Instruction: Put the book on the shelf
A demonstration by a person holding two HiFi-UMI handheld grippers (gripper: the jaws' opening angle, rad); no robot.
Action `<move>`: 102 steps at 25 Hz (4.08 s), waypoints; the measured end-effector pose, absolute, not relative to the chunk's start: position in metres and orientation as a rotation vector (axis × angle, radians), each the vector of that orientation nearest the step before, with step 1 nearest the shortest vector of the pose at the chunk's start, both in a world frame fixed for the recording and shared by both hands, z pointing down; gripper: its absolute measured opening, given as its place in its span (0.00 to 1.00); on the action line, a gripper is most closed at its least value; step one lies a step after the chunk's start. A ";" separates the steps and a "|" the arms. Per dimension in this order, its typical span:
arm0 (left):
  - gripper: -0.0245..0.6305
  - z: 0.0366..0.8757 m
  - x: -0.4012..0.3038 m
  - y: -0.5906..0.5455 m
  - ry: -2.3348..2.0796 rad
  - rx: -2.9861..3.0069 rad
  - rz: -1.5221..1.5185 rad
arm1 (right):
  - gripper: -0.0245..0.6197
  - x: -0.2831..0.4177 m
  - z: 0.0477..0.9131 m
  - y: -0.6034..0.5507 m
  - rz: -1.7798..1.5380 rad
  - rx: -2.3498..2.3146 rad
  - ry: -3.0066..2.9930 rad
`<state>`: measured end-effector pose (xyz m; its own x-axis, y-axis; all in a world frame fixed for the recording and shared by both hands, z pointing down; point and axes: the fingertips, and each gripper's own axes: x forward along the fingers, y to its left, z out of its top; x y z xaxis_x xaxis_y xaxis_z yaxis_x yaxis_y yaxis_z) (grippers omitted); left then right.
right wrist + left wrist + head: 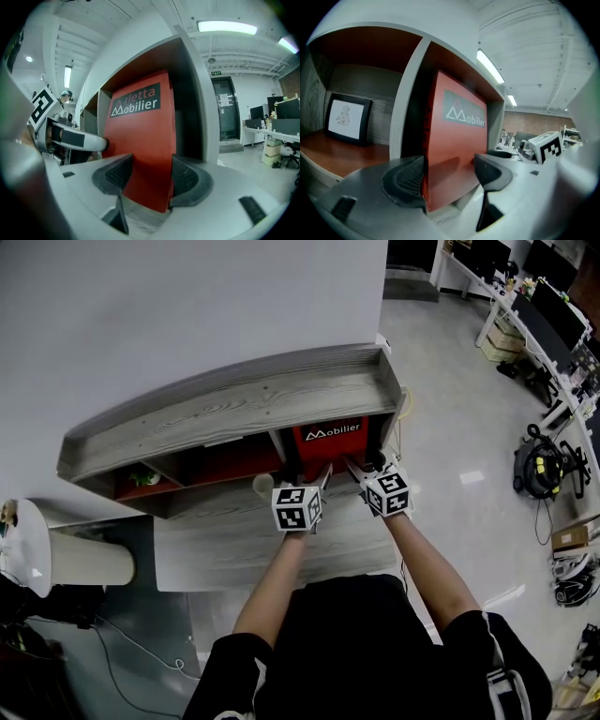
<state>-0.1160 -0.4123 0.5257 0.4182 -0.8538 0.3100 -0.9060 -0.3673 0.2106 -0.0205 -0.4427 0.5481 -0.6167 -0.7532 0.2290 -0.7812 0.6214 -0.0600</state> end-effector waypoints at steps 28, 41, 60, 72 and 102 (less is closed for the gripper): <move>0.54 0.536 -0.112 -0.411 -1.470 2.360 0.243 | 0.43 -0.030 0.551 -0.459 0.255 1.373 -2.621; 0.54 0.554 -0.105 -0.422 -1.443 2.364 0.266 | 0.44 -0.041 0.550 -0.471 0.224 1.360 -2.608; 0.19 0.552 -0.100 -0.446 -1.605 2.265 0.197 | 0.24 -0.014 0.560 -0.455 0.345 1.381 -2.555; 0.12 0.556 -0.099 -0.467 -1.741 2.163 0.217 | 0.10 0.004 0.572 -0.444 0.352 1.300 -2.582; 0.13 0.561 -0.091 -0.508 -1.914 2.094 0.303 | 0.09 0.055 0.601 -0.401 0.372 1.100 -2.621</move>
<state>-0.0908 -0.5079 0.5610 0.0963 -0.9340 0.3440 -0.9946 -0.0770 0.0694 0.0551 -0.4013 0.6007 -0.6734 -0.6532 0.3461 -0.7238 0.6779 -0.1289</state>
